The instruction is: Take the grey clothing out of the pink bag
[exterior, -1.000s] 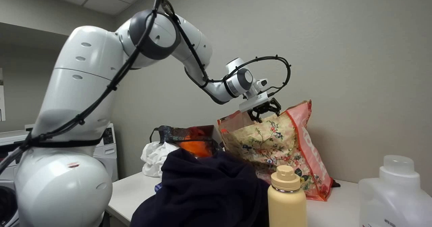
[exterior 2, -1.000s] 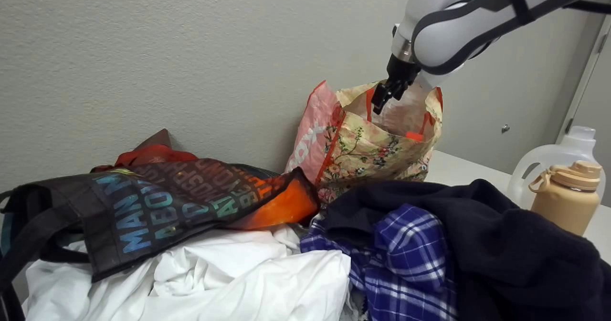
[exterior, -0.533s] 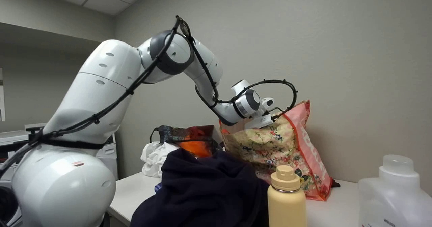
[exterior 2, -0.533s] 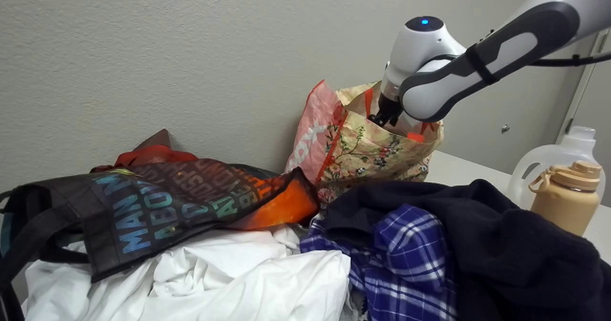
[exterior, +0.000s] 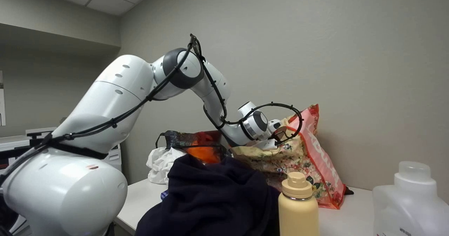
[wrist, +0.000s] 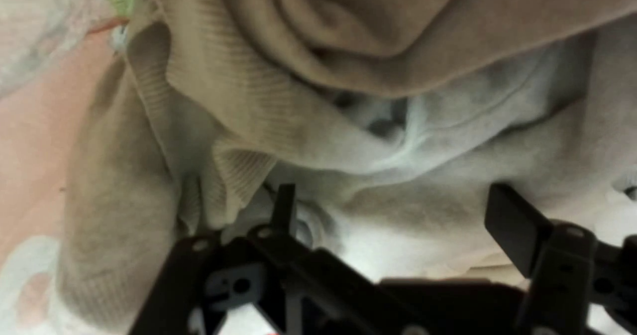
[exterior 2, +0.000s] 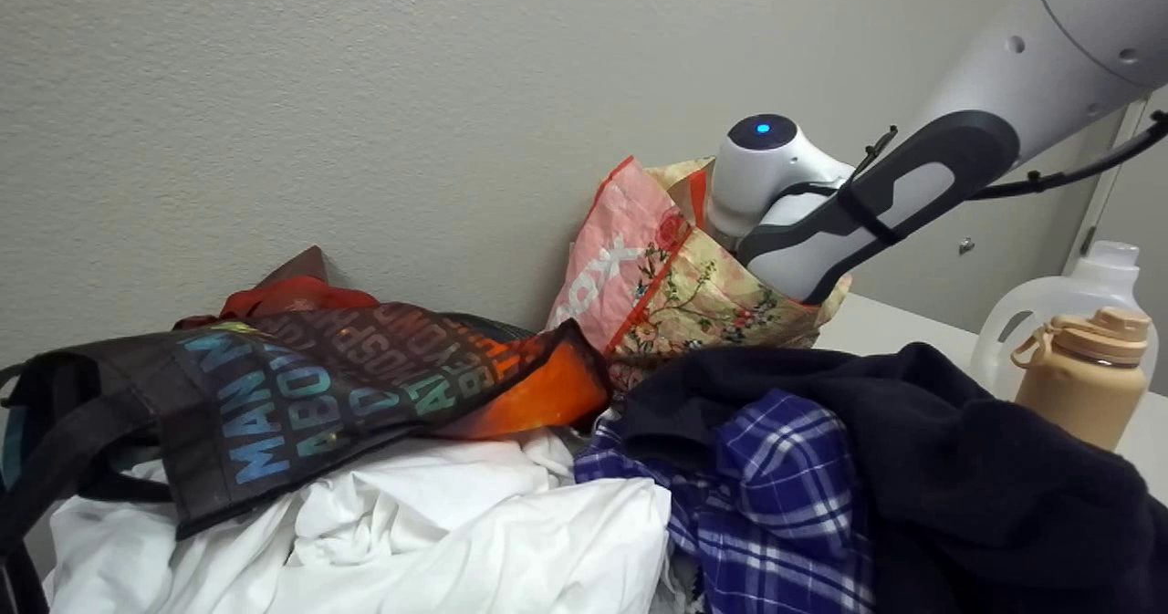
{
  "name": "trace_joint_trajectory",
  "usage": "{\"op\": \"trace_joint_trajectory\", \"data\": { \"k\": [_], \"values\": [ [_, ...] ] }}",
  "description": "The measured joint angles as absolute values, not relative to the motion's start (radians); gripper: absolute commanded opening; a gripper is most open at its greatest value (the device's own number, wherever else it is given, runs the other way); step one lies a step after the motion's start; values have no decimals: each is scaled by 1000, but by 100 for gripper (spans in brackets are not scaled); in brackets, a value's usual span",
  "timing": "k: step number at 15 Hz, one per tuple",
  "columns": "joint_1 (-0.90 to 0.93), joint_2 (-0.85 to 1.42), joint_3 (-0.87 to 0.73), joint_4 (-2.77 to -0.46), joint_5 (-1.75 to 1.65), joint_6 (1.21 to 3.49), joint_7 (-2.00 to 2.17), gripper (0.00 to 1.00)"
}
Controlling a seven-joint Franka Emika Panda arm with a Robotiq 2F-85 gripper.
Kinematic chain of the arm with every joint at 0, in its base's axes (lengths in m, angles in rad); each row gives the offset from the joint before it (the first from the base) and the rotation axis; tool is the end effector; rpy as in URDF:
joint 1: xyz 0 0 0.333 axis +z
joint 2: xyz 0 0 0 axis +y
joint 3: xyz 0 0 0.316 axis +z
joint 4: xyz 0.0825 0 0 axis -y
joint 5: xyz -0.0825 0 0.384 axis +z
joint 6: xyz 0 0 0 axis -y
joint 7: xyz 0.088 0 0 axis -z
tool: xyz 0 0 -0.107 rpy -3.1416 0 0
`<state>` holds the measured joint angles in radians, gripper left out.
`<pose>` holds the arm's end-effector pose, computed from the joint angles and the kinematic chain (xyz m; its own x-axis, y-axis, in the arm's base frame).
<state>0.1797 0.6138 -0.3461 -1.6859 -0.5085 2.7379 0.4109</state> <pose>0.7110 -0.0628 0.3035 0.8868 0.0598 0.4583 -0.1373 -0.9128 0.3847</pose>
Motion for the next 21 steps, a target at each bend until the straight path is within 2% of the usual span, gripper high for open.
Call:
{"op": "trace_joint_trajectory", "data": {
  "k": [6, 8, 9, 21],
  "values": [
    [234, 650, -394, -1686, -509, 2738, 446, 18],
    [244, 650, -411, -1686, -509, 2738, 458, 5],
    [248, 649, -418, -1686, -509, 2738, 461, 2],
    [228, 582, -410, -1689, -470, 2734, 445, 1]
  ]
}}
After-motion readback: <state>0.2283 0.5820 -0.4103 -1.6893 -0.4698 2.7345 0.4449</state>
